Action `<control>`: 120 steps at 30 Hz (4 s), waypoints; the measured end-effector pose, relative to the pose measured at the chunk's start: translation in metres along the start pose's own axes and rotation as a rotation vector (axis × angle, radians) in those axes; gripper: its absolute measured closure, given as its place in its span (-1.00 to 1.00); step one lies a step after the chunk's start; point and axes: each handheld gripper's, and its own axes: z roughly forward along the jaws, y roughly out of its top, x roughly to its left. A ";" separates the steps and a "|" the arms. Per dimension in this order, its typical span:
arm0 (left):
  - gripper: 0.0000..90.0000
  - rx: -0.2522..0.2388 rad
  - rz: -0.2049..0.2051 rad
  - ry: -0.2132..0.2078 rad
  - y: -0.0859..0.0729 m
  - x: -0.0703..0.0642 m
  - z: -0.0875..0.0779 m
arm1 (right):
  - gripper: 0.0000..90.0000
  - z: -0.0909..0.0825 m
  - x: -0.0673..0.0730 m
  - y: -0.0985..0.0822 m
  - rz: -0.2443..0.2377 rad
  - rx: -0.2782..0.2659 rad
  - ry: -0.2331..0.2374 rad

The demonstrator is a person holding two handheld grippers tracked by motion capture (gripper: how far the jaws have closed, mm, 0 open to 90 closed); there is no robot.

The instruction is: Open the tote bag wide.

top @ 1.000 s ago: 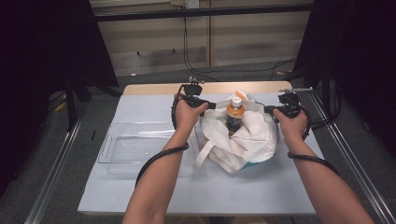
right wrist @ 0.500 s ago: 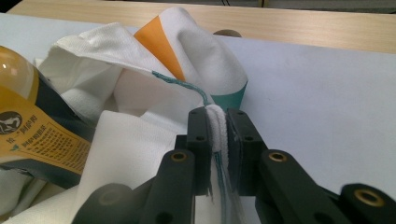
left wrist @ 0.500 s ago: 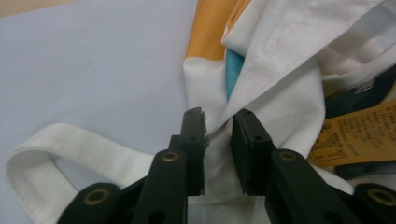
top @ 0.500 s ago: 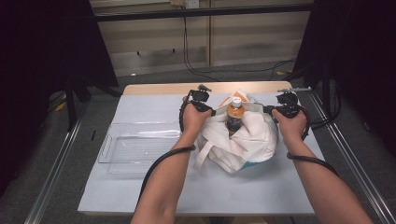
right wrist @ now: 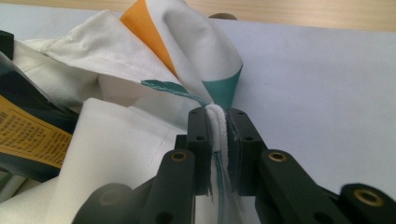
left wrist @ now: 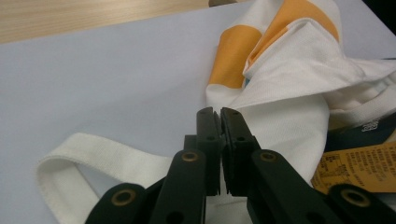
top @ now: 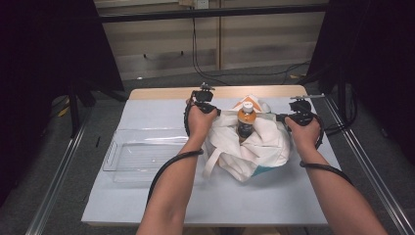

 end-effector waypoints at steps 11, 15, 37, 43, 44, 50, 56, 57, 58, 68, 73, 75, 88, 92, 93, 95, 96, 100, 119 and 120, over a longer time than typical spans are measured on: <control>0.86 -0.008 -0.002 -0.011 -0.003 -0.002 -0.005 | 0.72 -0.003 0.003 -0.002 -0.035 -0.013 -0.009; 0.71 -0.020 0.011 -0.011 -0.004 -0.002 -0.008 | 0.52 -0.007 0.005 0.000 -0.040 -0.023 -0.017; 0.26 -0.102 0.064 -0.045 -0.007 -0.016 -0.047 | 0.03 -0.031 0.036 0.002 -0.117 -0.013 0.013; 0.22 -0.069 0.072 -0.091 -0.015 -0.022 -0.031 | -0.09 -0.019 0.045 -0.003 -0.163 0.029 0.015; 0.21 -0.057 0.074 -0.090 -0.016 -0.022 -0.027 | -0.13 -0.017 0.046 -0.004 -0.176 0.037 0.009; 0.31 -0.011 0.096 -0.084 -0.018 -0.025 -0.011 | -0.10 -0.010 0.042 -0.007 -0.165 0.071 0.016; 0.56 0.032 0.106 -0.091 -0.020 -0.028 -0.002 | 0.27 -0.005 0.036 -0.015 -0.122 0.077 0.049; 0.57 0.033 0.107 -0.086 -0.020 -0.029 -0.001 | 0.37 -0.004 0.036 -0.016 -0.131 0.079 0.049; 0.59 0.037 0.106 -0.088 -0.020 -0.029 -0.001 | 0.41 -0.004 0.035 -0.016 -0.136 0.084 0.047; 0.94 0.063 0.103 -0.069 -0.022 -0.028 0.002 | 0.85 0.000 0.033 -0.023 -0.117 0.090 0.057; 0.98 0.059 0.095 -0.051 -0.020 -0.030 0.002 | 0.93 0.000 0.031 -0.022 -0.105 0.093 0.049; 0.99 0.062 0.092 -0.033 -0.020 -0.029 0.002 | 0.94 0.001 0.030 -0.023 -0.101 0.099 0.046; 0.99 0.045 0.061 -0.008 -0.027 -0.025 0.003 | 0.92 0.000 0.019 -0.036 -0.064 0.066 0.068; 0.96 0.027 0.034 -0.062 -0.029 -0.022 0.000 | 0.80 -0.003 0.022 -0.035 -0.130 0.041 0.060; 0.96 0.031 0.046 -0.060 -0.029 -0.021 -0.001 | 0.73 -0.006 0.022 -0.034 -0.127 0.031 0.050; 0.94 0.030 0.043 -0.068 -0.029 -0.020 -0.002 | 0.46 -0.009 0.022 -0.032 -0.130 0.011 0.050; 0.94 0.027 0.045 -0.067 -0.028 -0.021 -0.002 | 0.43 -0.012 0.020 -0.032 -0.145 -0.006 0.031; 0.94 0.020 0.029 -0.061 -0.027 -0.024 0.000 | 0.55 -0.026 0.019 -0.029 -0.170 -0.043 0.045; 0.98 0.045 0.043 -0.011 -0.028 -0.022 0.003 | 1.00 -0.009 0.031 -0.044 -0.211 0.075 0.099; 0.98 0.047 0.046 -0.011 -0.029 -0.022 0.004 | 1.00 -0.008 0.031 -0.045 -0.210 0.081 0.095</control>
